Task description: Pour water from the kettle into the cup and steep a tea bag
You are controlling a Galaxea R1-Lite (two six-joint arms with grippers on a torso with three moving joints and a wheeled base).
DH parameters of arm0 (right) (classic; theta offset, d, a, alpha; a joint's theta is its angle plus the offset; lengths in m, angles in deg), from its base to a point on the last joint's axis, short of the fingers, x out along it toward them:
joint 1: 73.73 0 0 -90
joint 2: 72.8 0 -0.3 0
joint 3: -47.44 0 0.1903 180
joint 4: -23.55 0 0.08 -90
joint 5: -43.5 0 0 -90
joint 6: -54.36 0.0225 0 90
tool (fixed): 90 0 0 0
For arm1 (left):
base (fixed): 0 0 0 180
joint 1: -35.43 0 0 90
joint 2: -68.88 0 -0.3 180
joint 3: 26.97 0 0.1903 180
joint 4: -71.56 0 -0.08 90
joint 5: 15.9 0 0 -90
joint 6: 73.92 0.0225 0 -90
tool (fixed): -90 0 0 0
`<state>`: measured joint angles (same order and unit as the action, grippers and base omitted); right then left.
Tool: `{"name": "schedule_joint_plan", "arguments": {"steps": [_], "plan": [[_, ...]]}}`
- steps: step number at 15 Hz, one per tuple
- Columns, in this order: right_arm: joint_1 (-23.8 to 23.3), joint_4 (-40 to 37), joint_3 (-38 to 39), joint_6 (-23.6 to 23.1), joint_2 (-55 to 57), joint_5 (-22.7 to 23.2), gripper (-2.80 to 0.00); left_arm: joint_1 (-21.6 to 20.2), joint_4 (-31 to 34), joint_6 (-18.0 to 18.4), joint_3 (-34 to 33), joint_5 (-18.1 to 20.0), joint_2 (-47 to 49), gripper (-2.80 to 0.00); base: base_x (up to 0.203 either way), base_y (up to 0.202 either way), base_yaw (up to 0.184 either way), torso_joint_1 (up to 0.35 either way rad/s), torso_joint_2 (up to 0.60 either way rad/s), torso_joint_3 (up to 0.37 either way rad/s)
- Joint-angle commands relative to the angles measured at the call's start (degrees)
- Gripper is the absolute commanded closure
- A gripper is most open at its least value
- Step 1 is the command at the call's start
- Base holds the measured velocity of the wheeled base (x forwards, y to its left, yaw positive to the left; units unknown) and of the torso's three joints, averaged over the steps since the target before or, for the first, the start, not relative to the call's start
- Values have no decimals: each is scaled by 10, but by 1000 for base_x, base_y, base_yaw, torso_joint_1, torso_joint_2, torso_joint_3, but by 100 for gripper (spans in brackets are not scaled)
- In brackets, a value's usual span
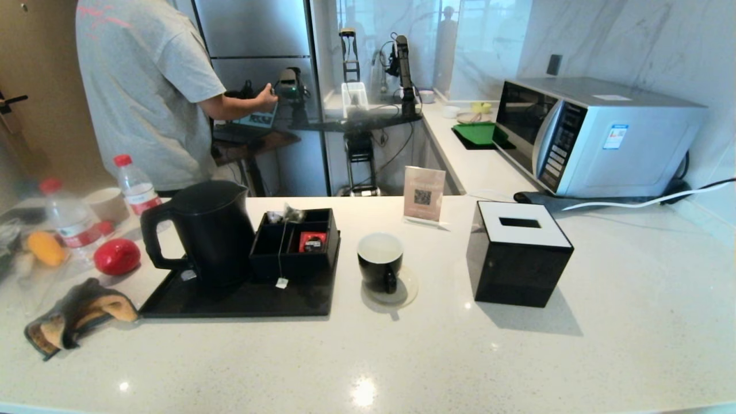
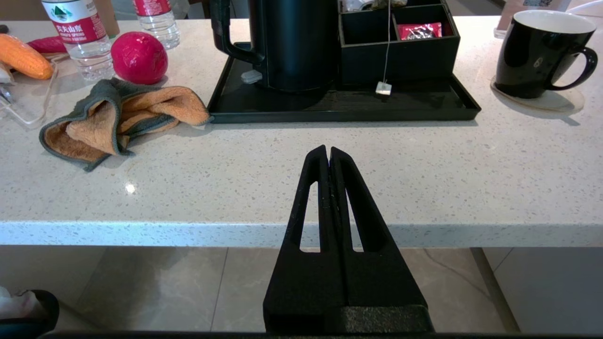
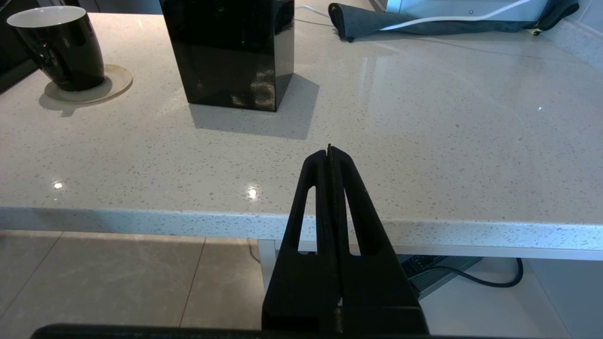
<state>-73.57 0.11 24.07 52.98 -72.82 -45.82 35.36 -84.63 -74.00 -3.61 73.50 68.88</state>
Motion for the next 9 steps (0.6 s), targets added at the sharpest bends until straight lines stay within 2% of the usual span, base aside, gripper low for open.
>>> {"name": "schedule_joint_plan", "arguments": {"steps": [1, 9], "plan": [[0, 0, 0, 1, 0, 0, 0, 0, 0, 0, 0, 0, 0, 0, 0, 0, 0, 0, 0, 0], [0, 0, 0, 1, 0, 0, 0, 0, 0, 0, 0, 0, 0, 0, 0, 0, 0, 0, 0, 0]]}}
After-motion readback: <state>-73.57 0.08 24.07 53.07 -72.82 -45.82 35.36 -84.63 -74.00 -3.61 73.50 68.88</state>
